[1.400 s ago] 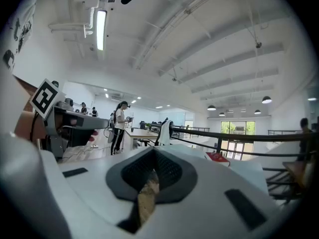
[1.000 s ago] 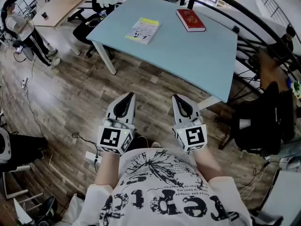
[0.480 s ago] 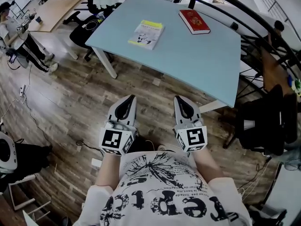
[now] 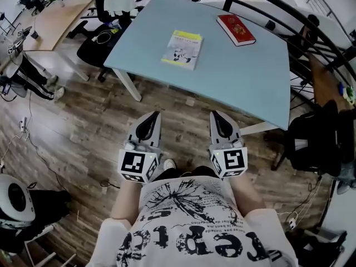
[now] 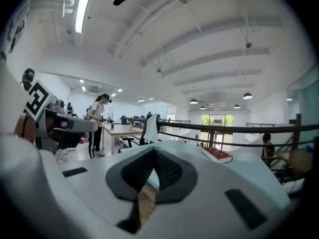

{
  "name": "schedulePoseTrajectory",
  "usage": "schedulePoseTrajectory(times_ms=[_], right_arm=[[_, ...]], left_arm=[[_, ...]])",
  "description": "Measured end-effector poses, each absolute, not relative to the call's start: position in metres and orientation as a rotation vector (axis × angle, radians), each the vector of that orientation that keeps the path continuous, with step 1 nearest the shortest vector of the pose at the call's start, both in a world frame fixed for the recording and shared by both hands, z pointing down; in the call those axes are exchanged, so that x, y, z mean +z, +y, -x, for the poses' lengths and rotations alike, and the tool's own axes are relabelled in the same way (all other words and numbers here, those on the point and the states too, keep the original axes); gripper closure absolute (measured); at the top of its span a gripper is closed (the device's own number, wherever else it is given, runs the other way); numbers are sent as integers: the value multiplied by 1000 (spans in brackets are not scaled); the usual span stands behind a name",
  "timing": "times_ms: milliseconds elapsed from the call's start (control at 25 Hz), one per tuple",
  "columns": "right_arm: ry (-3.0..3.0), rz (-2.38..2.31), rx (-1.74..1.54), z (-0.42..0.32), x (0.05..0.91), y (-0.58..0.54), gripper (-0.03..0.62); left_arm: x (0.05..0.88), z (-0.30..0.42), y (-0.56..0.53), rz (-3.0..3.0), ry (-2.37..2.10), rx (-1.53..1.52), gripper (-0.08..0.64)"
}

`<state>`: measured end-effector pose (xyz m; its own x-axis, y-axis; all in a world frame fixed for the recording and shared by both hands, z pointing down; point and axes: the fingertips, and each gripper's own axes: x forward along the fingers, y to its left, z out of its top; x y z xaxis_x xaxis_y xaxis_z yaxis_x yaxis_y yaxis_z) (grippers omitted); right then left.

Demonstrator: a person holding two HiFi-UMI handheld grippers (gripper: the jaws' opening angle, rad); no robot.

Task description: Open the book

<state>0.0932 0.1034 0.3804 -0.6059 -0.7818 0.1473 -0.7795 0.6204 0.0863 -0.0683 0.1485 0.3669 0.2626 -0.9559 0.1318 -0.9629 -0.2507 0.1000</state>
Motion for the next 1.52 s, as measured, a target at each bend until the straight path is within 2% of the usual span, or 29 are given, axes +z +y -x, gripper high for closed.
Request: schedulePoseTrajectory(times_ms=[400, 720, 1120, 1520], right_arm=[[-2636, -1331, -9, -43, 393, 63, 581], [-2625, -1319, -4, -19, 406, -27, 581], [-2588, -1395, 36, -41, 415, -162, 581], [-2472, -1537, 108, -67, 432, -201, 581]], left_arm=[[381, 114, 103, -2396, -1752, 82, 537], [392, 133, 15, -2390, -1735, 106, 537], [410, 101, -138, -2502, -1612, 269, 537], [486, 56, -200, -2544, -1284, 476, 535]])
